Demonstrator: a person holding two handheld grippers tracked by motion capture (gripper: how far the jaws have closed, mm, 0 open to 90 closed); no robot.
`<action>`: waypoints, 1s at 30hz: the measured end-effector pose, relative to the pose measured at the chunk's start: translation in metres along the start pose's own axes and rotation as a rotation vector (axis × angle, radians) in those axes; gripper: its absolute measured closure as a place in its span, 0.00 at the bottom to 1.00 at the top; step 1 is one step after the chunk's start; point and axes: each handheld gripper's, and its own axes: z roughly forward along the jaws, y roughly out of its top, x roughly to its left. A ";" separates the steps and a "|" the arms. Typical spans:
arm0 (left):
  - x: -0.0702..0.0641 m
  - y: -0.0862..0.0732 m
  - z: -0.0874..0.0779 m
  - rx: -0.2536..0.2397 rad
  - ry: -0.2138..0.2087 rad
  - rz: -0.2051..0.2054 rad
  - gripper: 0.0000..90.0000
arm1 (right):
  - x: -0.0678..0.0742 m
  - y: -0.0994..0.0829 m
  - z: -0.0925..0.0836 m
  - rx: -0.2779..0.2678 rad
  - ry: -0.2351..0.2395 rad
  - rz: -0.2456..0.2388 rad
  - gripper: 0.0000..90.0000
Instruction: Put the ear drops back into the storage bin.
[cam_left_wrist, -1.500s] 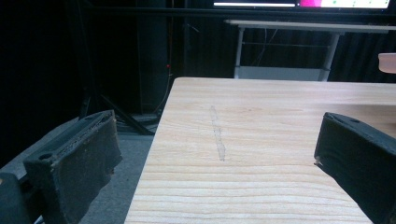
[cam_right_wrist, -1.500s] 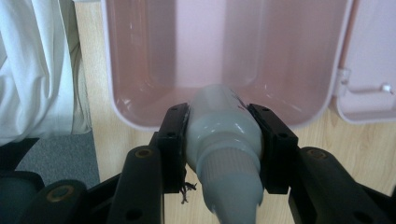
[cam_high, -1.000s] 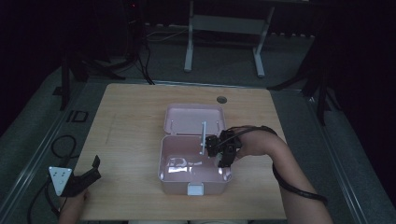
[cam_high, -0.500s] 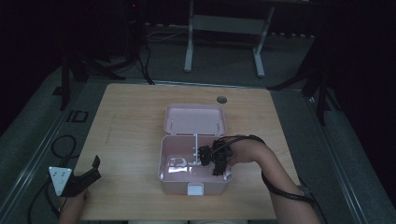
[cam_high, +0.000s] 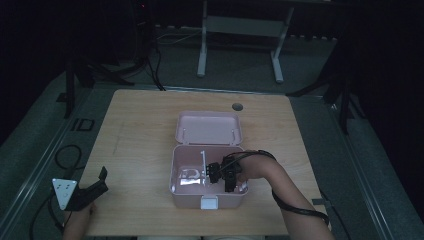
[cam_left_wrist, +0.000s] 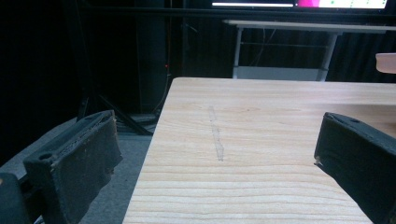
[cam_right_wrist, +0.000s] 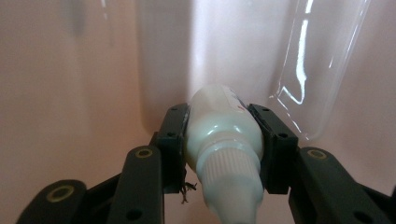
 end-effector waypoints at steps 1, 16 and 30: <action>0.000 0.000 0.000 0.000 0.000 0.000 0.00 | -0.001 0.000 0.002 0.001 0.001 0.002 0.66; -0.001 0.000 0.000 0.002 -0.002 0.004 0.00 | -0.008 -0.001 0.018 -0.001 0.022 0.049 0.66; -0.001 0.000 0.000 0.002 -0.004 0.007 0.00 | -0.007 0.000 0.020 0.017 0.034 0.055 0.63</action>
